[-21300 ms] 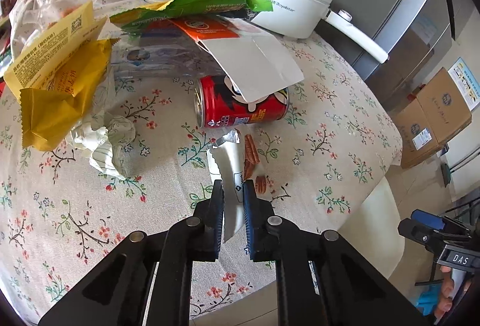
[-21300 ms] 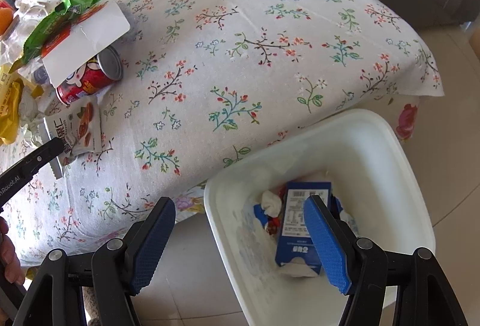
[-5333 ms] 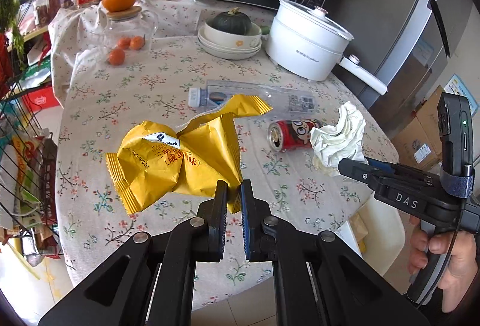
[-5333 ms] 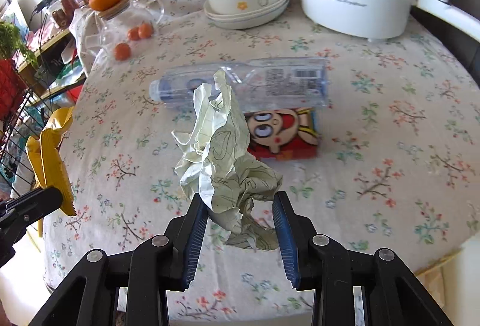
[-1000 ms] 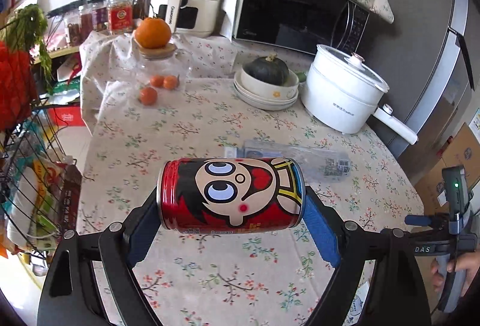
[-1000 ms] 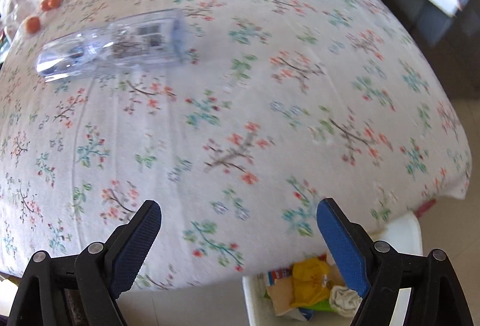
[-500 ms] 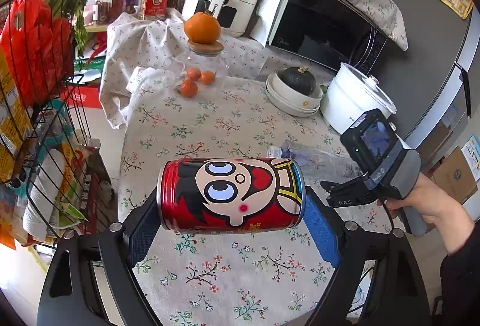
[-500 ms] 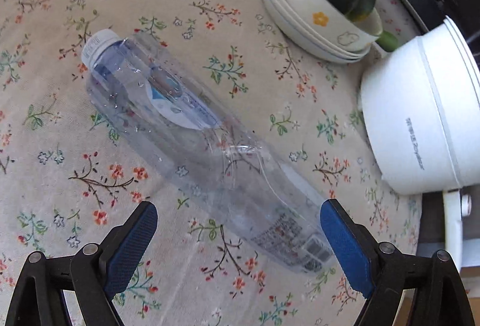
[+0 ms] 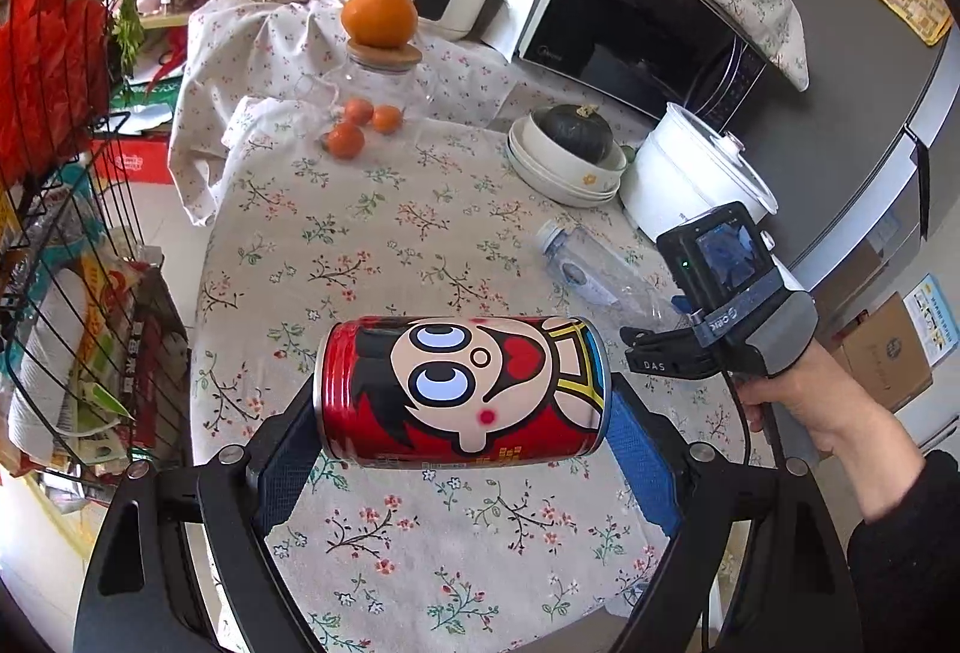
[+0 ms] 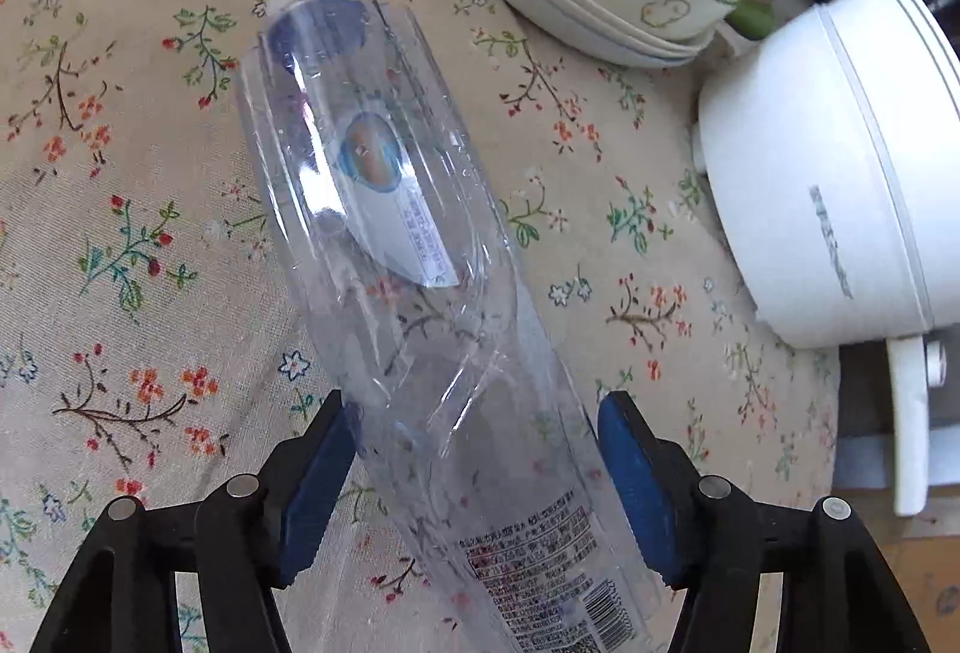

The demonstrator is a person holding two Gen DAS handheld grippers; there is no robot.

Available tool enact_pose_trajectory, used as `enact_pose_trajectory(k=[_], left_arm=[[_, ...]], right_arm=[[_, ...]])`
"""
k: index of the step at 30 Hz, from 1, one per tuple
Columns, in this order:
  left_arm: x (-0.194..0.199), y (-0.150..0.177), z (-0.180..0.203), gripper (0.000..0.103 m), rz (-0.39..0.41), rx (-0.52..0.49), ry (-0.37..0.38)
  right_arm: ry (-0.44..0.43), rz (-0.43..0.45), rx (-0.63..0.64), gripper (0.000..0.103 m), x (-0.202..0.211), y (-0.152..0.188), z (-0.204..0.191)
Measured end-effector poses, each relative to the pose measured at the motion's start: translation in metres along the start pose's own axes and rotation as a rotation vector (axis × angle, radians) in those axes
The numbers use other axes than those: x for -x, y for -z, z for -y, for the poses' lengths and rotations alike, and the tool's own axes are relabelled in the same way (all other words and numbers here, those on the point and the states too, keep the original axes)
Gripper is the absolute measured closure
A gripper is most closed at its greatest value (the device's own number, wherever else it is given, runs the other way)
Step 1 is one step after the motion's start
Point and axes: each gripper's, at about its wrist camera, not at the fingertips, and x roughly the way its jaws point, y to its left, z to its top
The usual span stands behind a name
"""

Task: Collect trash
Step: 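Carry the red can and plastic bottle over the white bin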

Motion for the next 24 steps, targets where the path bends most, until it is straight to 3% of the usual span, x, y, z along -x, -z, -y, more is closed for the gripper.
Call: enact_pose_trajectory(k=[9, 17, 24], left_arm=[[-0.01, 0.012, 0.02, 0.014, -0.042, -0.035, 0.025], [-0.01, 0.038, 0.062, 0.014, -0.069, -0.144, 0.07], [-0.009, 0.067, 0.094, 0.014, -0.095, -0.175, 0.126]], right_arm=[[-0.142, 0.043, -0.259, 0.034, 0.041, 0.061, 0.053], [-0.125, 0.113, -0.342, 0.034, 0.088, 0.131, 0.077], [-0.128, 0.154, -0.412, 0.034, 0.111, 0.192, 0.093]])
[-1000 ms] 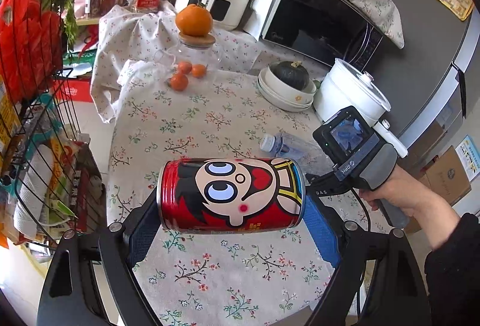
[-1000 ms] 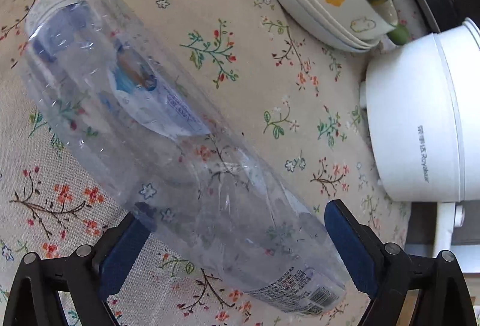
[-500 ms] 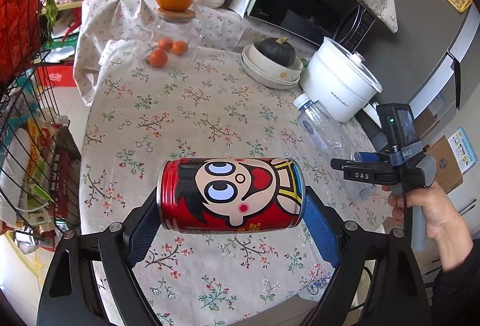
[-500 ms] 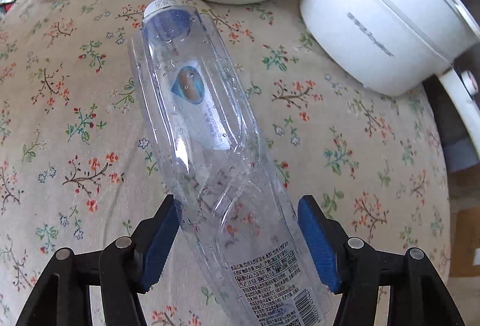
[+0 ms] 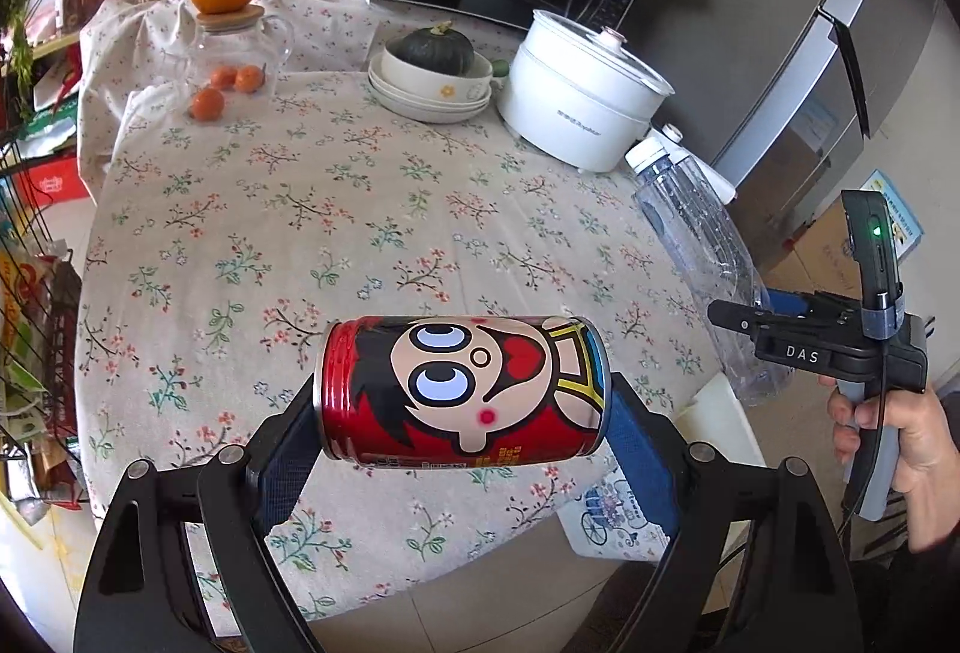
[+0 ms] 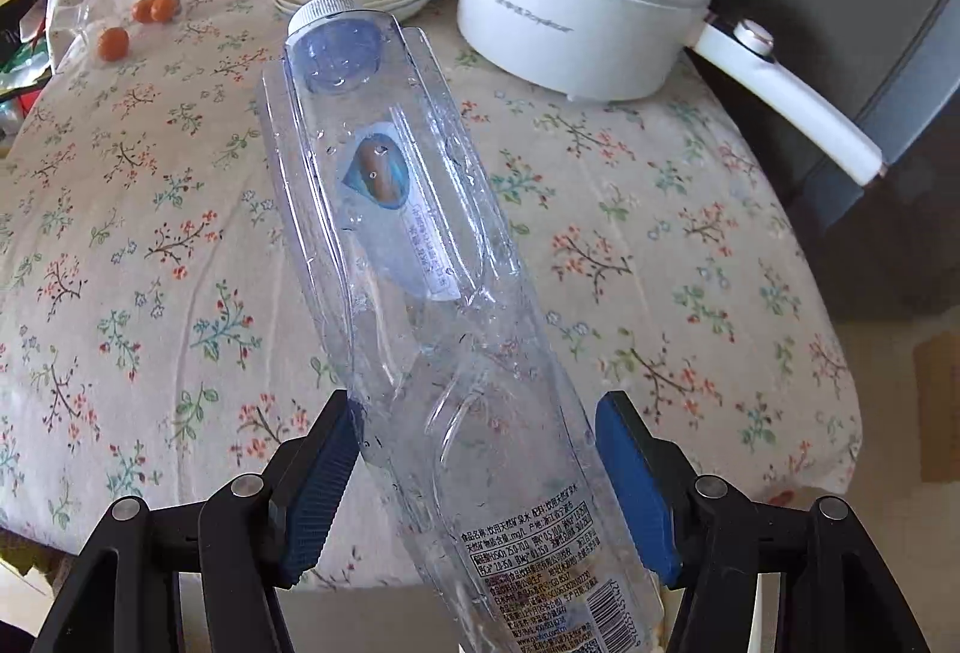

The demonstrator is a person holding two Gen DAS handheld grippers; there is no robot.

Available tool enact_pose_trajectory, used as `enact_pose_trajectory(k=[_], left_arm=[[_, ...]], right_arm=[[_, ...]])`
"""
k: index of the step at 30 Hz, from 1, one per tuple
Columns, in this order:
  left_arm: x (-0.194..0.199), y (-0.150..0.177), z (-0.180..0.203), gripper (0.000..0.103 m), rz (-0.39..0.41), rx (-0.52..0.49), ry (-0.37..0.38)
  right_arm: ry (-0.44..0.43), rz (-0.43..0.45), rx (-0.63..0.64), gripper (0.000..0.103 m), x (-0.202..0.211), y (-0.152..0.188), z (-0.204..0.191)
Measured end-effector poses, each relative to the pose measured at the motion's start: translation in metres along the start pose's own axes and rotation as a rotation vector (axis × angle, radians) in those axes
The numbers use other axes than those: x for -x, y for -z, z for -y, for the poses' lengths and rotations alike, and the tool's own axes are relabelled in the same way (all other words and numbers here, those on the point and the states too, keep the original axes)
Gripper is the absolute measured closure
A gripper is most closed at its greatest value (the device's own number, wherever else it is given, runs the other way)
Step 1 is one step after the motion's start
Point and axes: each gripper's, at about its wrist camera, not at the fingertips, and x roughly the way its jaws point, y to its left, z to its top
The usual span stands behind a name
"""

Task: Collect trash
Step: 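Carry the red can and plastic bottle over the white bin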

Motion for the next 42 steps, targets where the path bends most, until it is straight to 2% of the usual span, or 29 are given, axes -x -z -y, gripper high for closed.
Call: enact_pose_trajectory(k=[6, 9, 15, 23, 32, 42], left_arm=[[-0.012, 0.015, 0.034, 0.014, -0.02, -0.065, 0.008], [-0.017, 0.024, 0.051, 0.014, -0.024, -0.098, 0.027], [-0.029, 0.036, 0.09, 0.014, -0.023, -0.186, 0.068], [-0.062, 0.055, 0.152, 0.014, -0.056, -0.314, 0.11], [-0.1, 0.085, 0.222, 0.014, -0.103, -0.487, 0.156], [-0.143, 0.109, 0.259, 0.013, -0.157, -0.554, 0.16]], right_arm=[[-0.036, 0.053, -0.086, 0.034, 0.019, 0.036, 0.026], [-0.047, 0.037, -0.126, 0.034, 0.021, 0.056, 0.037], [-0.08, 0.089, -0.123, 0.034, 0.042, 0.073, 0.052], [-0.083, 0.051, -0.201, 0.034, 0.033, 0.111, 0.1], [-0.051, -0.018, -0.304, 0.034, 0.02, 0.171, 0.153], [-0.05, -0.044, -0.38, 0.034, 0.018, 0.201, 0.183]])
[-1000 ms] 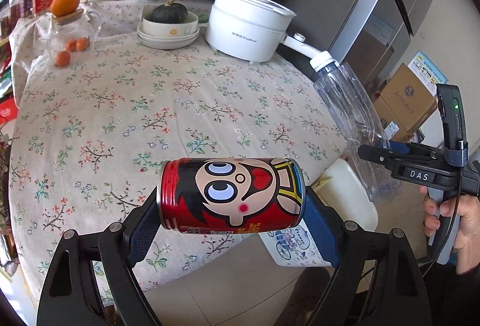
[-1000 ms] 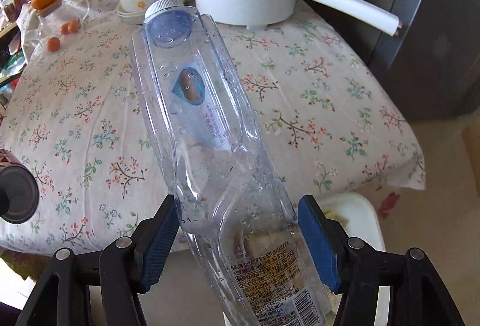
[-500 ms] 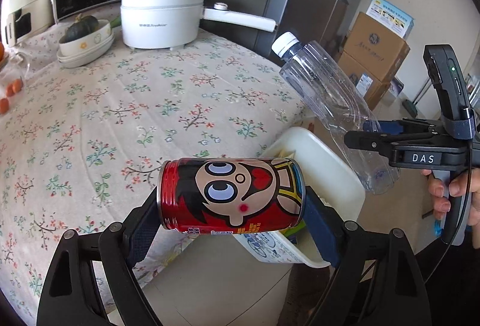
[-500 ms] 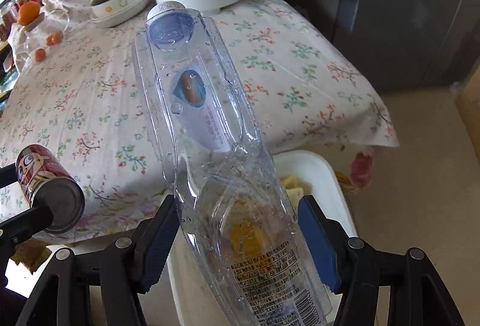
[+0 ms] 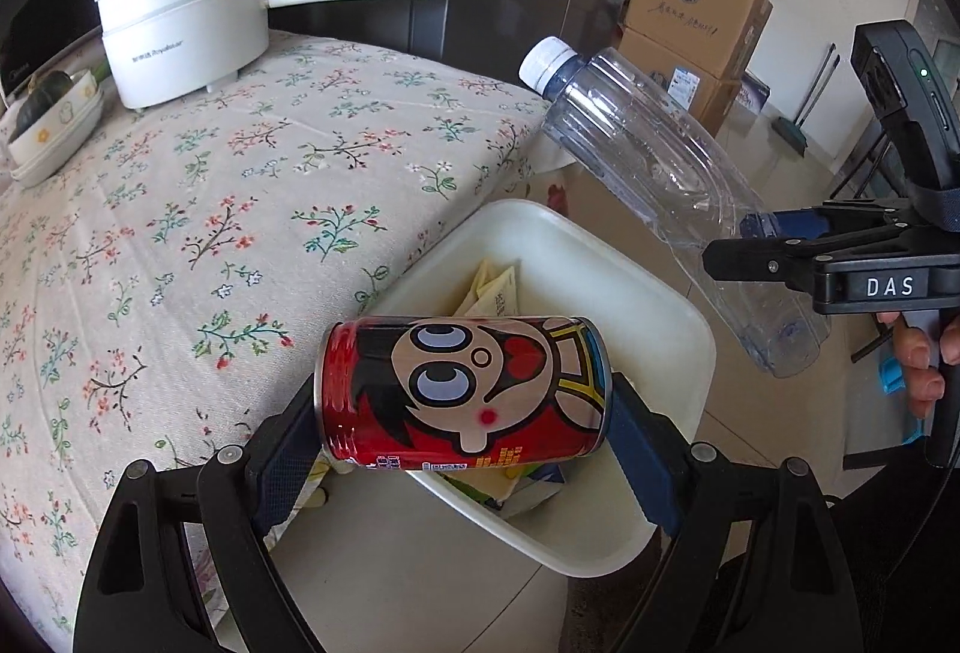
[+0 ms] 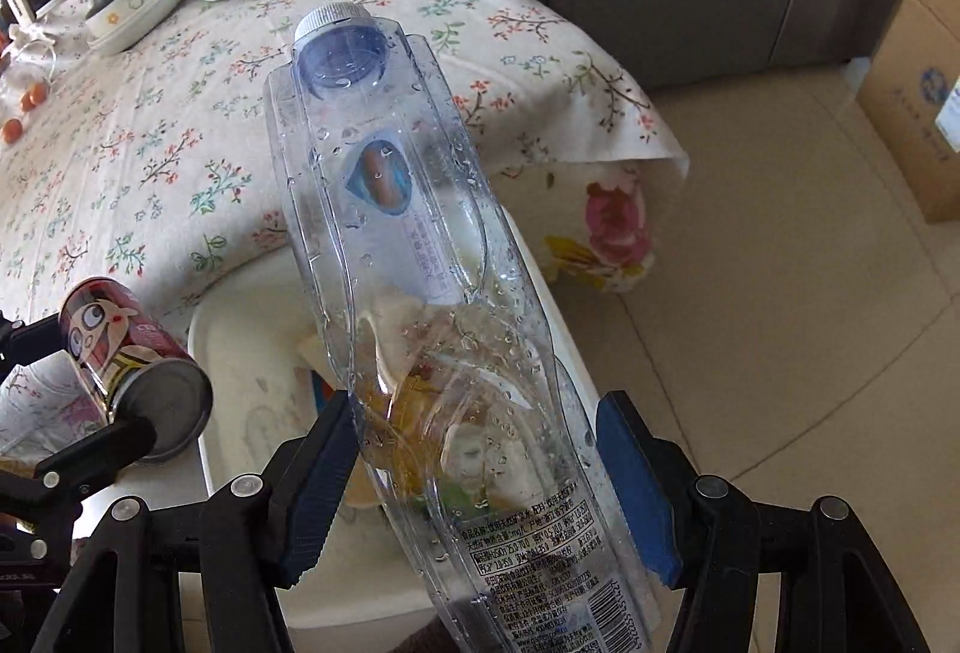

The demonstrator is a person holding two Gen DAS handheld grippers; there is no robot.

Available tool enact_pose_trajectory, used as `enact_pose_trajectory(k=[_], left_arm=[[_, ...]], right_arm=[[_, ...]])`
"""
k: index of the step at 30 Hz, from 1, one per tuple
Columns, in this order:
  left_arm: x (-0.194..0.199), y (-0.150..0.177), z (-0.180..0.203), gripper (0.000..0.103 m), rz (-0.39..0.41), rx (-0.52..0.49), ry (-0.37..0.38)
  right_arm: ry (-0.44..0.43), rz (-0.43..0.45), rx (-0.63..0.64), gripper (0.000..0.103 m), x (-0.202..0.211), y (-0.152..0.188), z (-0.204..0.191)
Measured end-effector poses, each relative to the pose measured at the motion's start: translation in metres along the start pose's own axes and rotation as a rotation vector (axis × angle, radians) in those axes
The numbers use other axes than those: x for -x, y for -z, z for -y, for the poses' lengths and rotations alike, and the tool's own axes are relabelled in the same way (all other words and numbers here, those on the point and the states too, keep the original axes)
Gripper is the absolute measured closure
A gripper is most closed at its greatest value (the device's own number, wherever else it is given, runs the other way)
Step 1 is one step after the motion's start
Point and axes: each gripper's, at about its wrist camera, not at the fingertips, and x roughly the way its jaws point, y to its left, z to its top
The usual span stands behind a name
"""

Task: Collect trash
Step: 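Carry the red can and plastic bottle over the white bin, then open both grippers to drop the can and bottle into the bin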

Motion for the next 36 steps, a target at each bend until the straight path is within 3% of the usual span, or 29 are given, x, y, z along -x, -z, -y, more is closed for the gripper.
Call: enact_pose_trajectory(k=[5, 20, 23, 29, 36], left_arm=[[-0.015, 0.0, 0.001, 0.011, -0.059, 0.005, -0.023], [0.034, 0.007, -0.048, 0.003, -0.004, 0.095, -0.109], [0.042, 0.011, -0.053, 0.001, 0.003, 0.105, -0.13], [0.061, 0.021, -0.062, 0.001, 0.003, 0.128, -0.168], [0.101, 0.043, -0.078, 0.001, 0.04, 0.246, -0.224]], right_arm=[[-0.006, 0.017, -0.017, 0.034, 0.003, -0.001, 0.004], [-0.111, 0.05, -0.068, 0.032, -0.023, -0.013, -0.023], [-0.103, 0.065, -0.088, 0.014, -0.021, -0.013, -0.023], [-0.082, 0.107, -0.061, 0.013, 0.0, -0.007, -0.03], [0.008, 0.13, 0.002, 0.012, 0.031, 0.01, -0.054]])
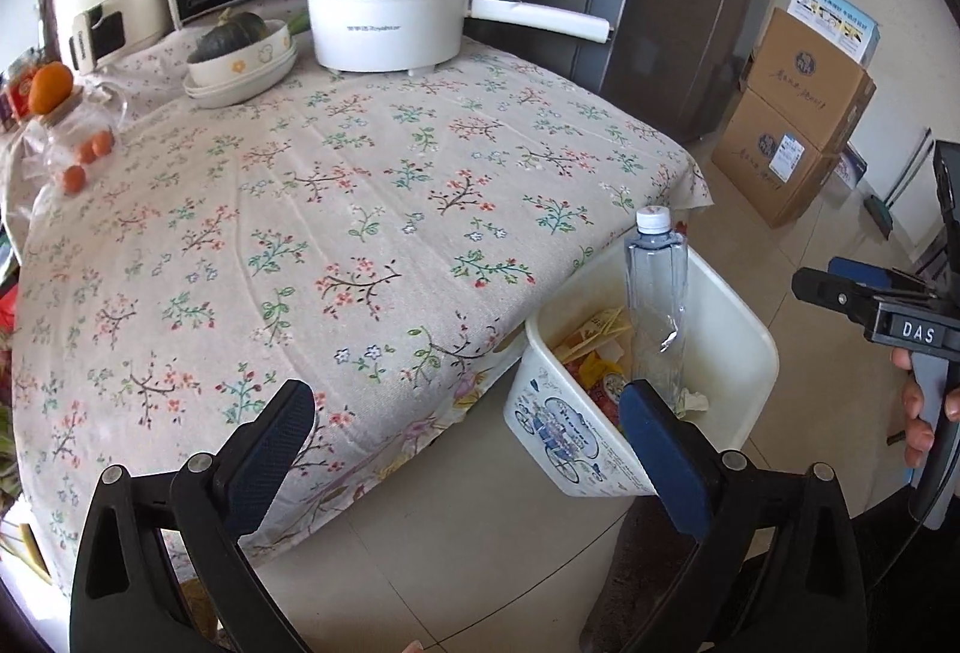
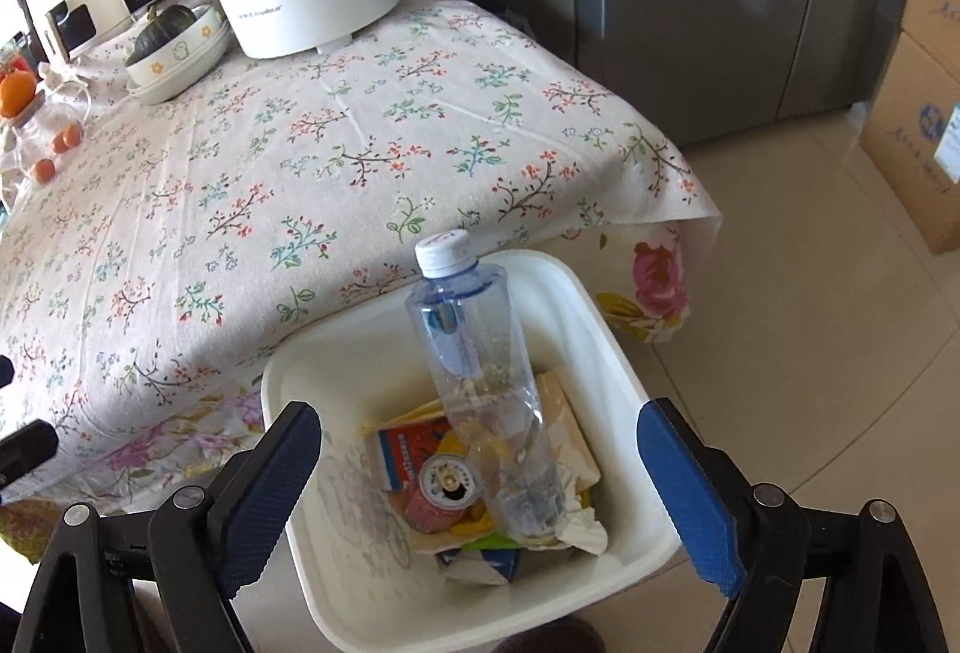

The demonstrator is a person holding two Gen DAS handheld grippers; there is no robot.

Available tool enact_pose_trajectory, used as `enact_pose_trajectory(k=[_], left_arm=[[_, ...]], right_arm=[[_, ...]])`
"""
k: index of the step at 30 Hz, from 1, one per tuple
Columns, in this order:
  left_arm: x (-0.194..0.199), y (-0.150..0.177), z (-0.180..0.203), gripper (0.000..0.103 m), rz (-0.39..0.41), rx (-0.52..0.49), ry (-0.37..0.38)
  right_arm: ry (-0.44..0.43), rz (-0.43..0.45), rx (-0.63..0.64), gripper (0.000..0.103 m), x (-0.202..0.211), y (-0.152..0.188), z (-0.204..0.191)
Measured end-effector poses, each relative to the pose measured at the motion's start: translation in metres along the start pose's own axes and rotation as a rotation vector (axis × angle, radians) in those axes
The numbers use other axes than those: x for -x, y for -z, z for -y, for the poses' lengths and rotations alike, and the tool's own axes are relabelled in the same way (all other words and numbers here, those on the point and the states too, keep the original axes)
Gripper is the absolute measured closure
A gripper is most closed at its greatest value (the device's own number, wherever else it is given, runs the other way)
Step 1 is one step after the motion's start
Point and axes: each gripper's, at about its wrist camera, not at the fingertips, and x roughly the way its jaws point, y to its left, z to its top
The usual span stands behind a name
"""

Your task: Collect trash

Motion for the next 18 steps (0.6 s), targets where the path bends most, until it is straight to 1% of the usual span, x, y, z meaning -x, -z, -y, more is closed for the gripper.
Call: enact_pose_trajectory(k=[4, 8, 11, 13, 18], left_arm=[[0.019, 0.013, -0.015, 0.001, 0.004, 0.069, -0.068], [0.04, 0.029, -0.021, 0.001, 0.036, 0.088, -0.151], [0.058, 0.038, -0.021, 0.001, 0.08, 0.105, -0.176], [0.069, 0.043, -0.02, 0.001, 0.108, 0.104, -0.188], [0.09, 0.047, -0.019, 0.001, 0.176, 0.096, -0.221]], right_arm=[[0.021, 0.019, 0.043, 0.01, 0.017, 0.012, -0.022], [0.044, 0.049, 0.084, 0.005, 0.03, 0.027, -0.05], [0.024, 0.077, 0.08, 0.005, 0.039, 0.038, -0.066], [0.021, 0.11, 0.065, 0.004, 0.047, 0.044, -0.075], [0.062, 0.196, 0.033, 0.004, 0.062, 0.048, -0.082]])
